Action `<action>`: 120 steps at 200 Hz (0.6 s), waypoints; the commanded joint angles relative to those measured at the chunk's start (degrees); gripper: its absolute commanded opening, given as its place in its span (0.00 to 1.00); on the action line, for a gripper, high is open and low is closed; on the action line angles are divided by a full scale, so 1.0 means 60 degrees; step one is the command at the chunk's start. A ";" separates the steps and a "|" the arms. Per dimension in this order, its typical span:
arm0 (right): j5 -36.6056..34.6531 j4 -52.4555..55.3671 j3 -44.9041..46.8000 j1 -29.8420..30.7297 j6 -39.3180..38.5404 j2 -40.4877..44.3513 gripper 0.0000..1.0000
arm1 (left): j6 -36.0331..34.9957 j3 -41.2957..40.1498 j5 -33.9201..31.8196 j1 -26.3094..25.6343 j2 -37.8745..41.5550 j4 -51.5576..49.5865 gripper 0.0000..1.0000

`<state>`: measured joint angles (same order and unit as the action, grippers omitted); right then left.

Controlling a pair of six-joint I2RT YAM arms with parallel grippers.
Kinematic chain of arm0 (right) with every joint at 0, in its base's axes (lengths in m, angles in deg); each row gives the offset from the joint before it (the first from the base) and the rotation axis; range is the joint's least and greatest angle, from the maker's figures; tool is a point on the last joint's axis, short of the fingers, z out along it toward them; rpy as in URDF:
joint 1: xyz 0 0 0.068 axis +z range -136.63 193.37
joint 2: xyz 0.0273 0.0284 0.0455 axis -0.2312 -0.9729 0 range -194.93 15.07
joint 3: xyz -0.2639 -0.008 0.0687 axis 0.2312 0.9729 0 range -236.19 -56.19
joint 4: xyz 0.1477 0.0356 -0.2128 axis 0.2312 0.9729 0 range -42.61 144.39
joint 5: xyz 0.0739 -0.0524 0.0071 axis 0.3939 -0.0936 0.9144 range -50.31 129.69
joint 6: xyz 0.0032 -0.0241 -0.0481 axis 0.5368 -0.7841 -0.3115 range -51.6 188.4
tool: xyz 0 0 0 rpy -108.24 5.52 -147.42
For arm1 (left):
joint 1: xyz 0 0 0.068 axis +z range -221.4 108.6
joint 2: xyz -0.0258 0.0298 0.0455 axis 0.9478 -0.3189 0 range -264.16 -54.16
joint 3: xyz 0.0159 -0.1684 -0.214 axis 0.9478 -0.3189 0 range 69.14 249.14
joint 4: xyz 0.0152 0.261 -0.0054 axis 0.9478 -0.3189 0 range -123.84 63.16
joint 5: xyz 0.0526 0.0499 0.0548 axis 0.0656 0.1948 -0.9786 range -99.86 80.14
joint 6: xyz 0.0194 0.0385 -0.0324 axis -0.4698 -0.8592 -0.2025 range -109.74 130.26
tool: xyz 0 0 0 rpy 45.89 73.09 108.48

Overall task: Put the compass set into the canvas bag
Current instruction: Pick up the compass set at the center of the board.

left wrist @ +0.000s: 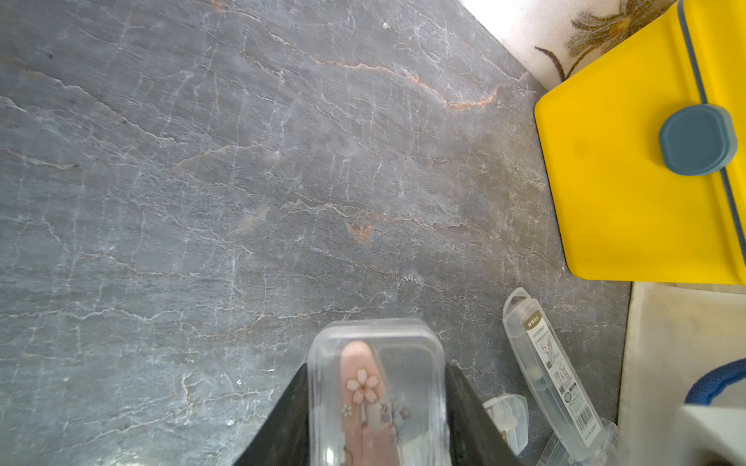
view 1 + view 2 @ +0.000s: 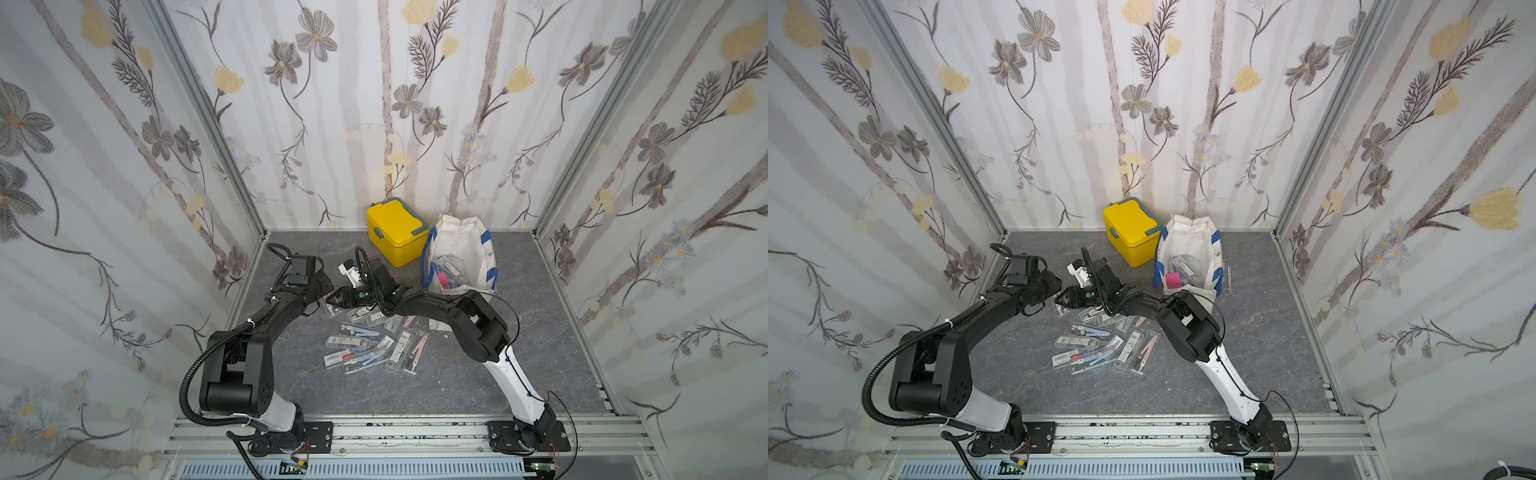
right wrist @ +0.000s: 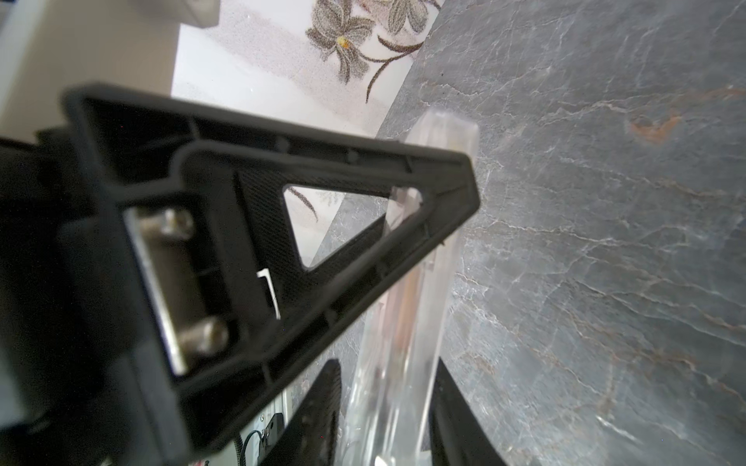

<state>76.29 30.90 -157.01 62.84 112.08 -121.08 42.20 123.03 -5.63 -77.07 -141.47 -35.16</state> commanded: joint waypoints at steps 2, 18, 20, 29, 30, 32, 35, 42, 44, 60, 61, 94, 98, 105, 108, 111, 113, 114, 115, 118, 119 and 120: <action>0.0155 -0.0508 -0.0141 0.0045 0.0247 -0.0082 0.32 | 0.0120 -0.0068 -0.0200 0.0008 0.0155 0.0302 0.39; 0.0155 -0.0559 -0.0175 0.0064 0.0329 -0.0114 0.27 | 0.0125 -0.0089 -0.0268 0.0004 0.0208 0.0295 0.39; 0.0155 -0.0561 -0.0175 0.0061 0.0342 -0.0126 0.27 | 0.0125 -0.0097 -0.0266 0.0007 0.0213 0.0300 0.39; 0.0148 -0.0589 -0.0171 0.0060 0.0401 -0.0144 0.25 | 0.0132 -0.0125 -0.0274 0.0008 0.0226 0.0286 0.39; 0.0151 -0.0605 -0.0173 0.0060 0.0413 -0.0144 0.25 | 0.0128 -0.0122 -0.0270 0.0000 0.0233 0.0287 0.39; 0.0154 -0.0617 -0.0175 0.0060 0.0415 -0.0144 0.24 | 0.0144 -0.0123 -0.0266 -0.0001 0.0234 0.0287 0.39; 0.0149 -0.0618 -0.0175 0.0060 0.0431 -0.0157 0.23 | 0.0140 -0.0123 -0.0269 0.0007 0.0239 0.0287 0.39; 0.0155 -0.0628 -0.0175 0.0061 0.0452 -0.0158 0.22 | 0.0149 -0.0134 -0.0252 0.0007 0.0238 0.0287 0.39; 0.0162 -0.0633 -0.0175 0.0068 0.0476 -0.0166 0.23 | 0.0146 -0.0141 -0.0251 0.0008 0.0228 0.0284 0.39; 0.0205 -0.0726 -0.0172 0.0060 0.0516 -0.0165 0.21 | 0.0144 -0.0163 -0.0230 0.0004 0.0223 0.0302 0.40; 0.0209 -0.0732 -0.0174 0.0067 0.0529 -0.0169 0.21 | 0.0142 -0.0163 -0.0226 0.0006 0.0217 0.0302 0.40; 0.0192 -0.0770 -0.0174 0.0060 0.0488 -0.0173 0.20 | 0.0113 -0.0109 -0.0170 0.0018 0.0299 0.0316 0.68; 0.0195 -0.0755 -0.0175 0.0067 0.0464 -0.0171 0.20 | 0.0112 -0.0099 -0.0189 0.0035 0.0321 0.0304 0.78; 0.0177 -0.0714 -0.0175 0.0060 0.0415 -0.0155 0.20 | 0.0107 -0.0069 -0.0194 0.0046 0.0377 0.0317 0.98; 0.0172 -0.0685 -0.0175 0.0060 0.0389 -0.0145 0.19 | 0.0094 -0.0062 -0.0192 0.0047 0.0392 0.0313 1.00; 0.0150 -0.0656 -0.0175 0.0067 0.0353 -0.0146 0.19 | 0.0083 -0.0040 -0.0192 0.0064 0.0424 0.0309 1.00; 0.0135 -0.0630 -0.0175 0.0069 0.0326 -0.0137 0.19 | 0.0082 -0.0023 -0.0203 0.0077 0.0447 0.0304 1.00; 0.0131 -0.0618 -0.0168 0.0065 0.0310 -0.0141 0.20 | 0.0081 -0.0012 -0.0198 0.0079 0.0453 0.0303 1.00; 0.0121 -0.0597 -0.0171 0.0062 0.0301 -0.0128 0.19 | 0.0089 -0.0007 -0.0202 0.0087 0.0464 0.0303 1.00; 0.0094 -0.0548 -0.0167 0.0068 0.0243 -0.0102 0.19 | 0.0091 0.0018 -0.0214 0.0102 0.0504 0.0289 1.00; 0.0088 -0.0540 -0.0164 0.0064 0.0231 -0.0093 0.19 | 0.0086 0.0023 -0.0218 0.0099 0.0511 0.0288 1.00; 0.0077 -0.0529 -0.0169 0.0069 0.0204 -0.0082 0.19 | 0.0084 0.0025 -0.0227 0.0112 0.0536 0.0288 1.00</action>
<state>76.69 29.76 -157.51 63.13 114.77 -121.98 42.22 122.26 -6.61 -76.90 -139.72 -34.76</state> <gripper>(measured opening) 0.198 0.980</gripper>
